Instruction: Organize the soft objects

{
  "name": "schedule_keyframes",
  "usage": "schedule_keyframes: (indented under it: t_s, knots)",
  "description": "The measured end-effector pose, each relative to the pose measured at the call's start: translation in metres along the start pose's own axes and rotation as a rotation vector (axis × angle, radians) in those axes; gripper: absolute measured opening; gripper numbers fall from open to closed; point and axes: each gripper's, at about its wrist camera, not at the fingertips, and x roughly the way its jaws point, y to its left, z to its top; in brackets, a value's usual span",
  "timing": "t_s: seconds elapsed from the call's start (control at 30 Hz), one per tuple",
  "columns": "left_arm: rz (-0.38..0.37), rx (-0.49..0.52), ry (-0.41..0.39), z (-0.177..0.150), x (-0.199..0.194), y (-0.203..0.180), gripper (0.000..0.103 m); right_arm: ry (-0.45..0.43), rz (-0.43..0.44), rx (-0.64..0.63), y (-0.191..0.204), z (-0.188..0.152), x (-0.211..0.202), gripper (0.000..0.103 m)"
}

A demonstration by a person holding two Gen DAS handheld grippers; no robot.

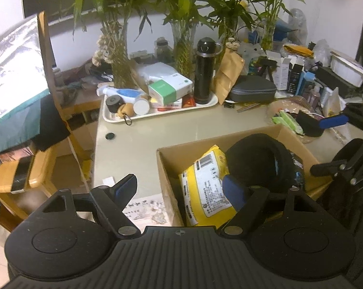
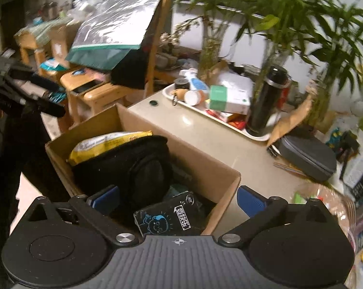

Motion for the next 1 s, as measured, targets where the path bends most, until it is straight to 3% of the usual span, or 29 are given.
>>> schedule_keyframes:
  t_s: [0.07,0.17,0.3,0.37,0.67,0.9,1.0]
  knots:
    - [0.015,0.007,-0.027,-0.002,-0.004,-0.002,0.079,-0.005,-0.023,0.037,0.003,0.001,-0.003,0.103]
    - [0.025,0.002,-0.041,-0.005,-0.008,-0.004,0.09,-0.008,-0.051,0.063,0.013,0.0,-0.008,0.103]
    - [0.028,-0.017,-0.072,-0.01,-0.015,-0.006,0.093,-0.006,-0.084,0.105,0.028,-0.002,-0.011,0.103]
    - [0.044,-0.033,-0.075,-0.013,-0.016,-0.007,0.103,0.007,-0.098,0.143,0.033,-0.005,-0.011,0.103]
    - [0.087,-0.083,-0.029,-0.028,-0.019,-0.011,0.103,0.083,-0.233,0.248,0.052,-0.019,-0.01,0.103]
    - [0.113,-0.041,0.035,-0.042,-0.021,-0.022,0.103,0.149,-0.276,0.31,0.061,-0.032,-0.012,0.103]
    - [0.091,-0.052,0.067,-0.049,-0.02,-0.025,0.103,0.166,-0.284,0.32,0.067,-0.038,-0.013,0.103]
